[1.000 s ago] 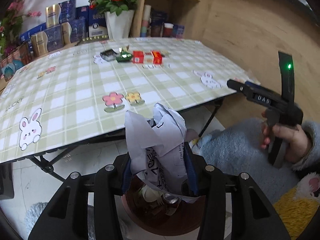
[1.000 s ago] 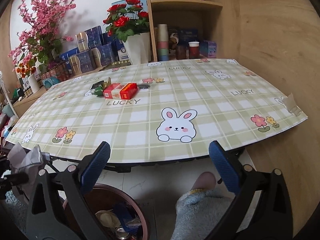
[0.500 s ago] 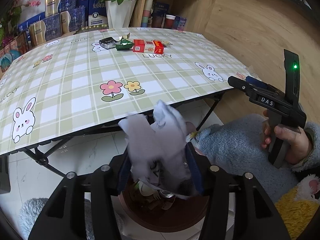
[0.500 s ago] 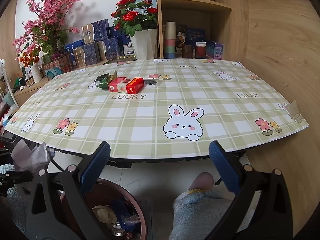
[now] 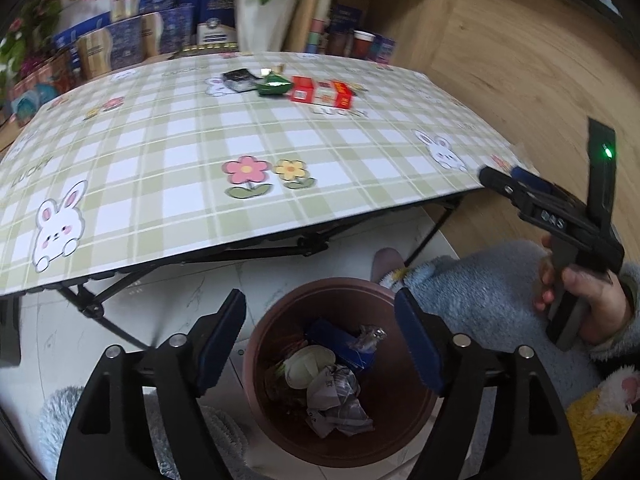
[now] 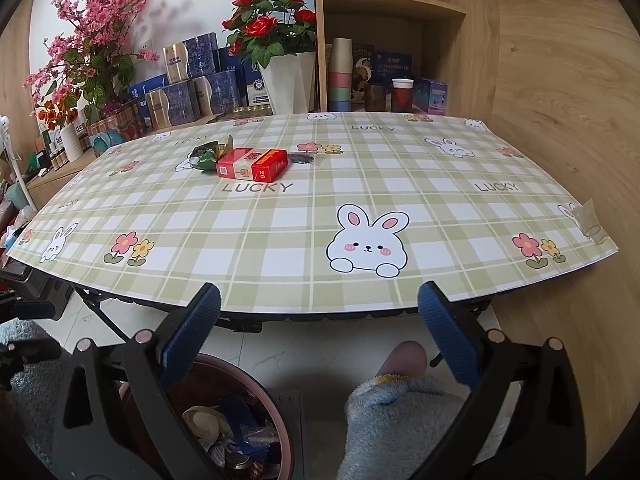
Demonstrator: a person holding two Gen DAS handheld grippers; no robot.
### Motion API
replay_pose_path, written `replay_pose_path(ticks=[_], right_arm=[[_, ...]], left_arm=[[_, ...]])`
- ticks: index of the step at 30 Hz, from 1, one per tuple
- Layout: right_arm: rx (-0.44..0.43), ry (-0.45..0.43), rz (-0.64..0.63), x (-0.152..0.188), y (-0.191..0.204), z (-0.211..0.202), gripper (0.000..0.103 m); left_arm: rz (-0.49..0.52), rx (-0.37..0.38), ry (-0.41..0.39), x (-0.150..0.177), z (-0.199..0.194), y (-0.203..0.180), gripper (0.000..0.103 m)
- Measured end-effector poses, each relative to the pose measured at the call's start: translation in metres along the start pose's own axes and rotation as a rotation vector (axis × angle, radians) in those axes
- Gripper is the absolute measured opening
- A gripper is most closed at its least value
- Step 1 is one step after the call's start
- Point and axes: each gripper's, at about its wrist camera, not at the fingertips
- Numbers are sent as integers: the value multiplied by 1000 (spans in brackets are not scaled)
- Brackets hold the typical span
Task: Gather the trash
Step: 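Grasp the green-gold candy wrapper with the left gripper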
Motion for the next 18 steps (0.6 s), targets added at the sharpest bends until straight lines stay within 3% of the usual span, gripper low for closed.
replay_pose_path(ticks=[6,18], right_arm=[[-1,2,-2,0,0,0,97],[-13,15,-10,-2,1,4,97]], left_arm=[[-76,-54,-5,-2,0,14,84],[-204,-128,-38,-6,-11,40,85]])
Point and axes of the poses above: each gripper's, at about its wrist camera, not at the fingertips, and z roughly the way its jaws point, y to its left, x to its underside, and after that the axes turned 12 degrees about -x, right-handed
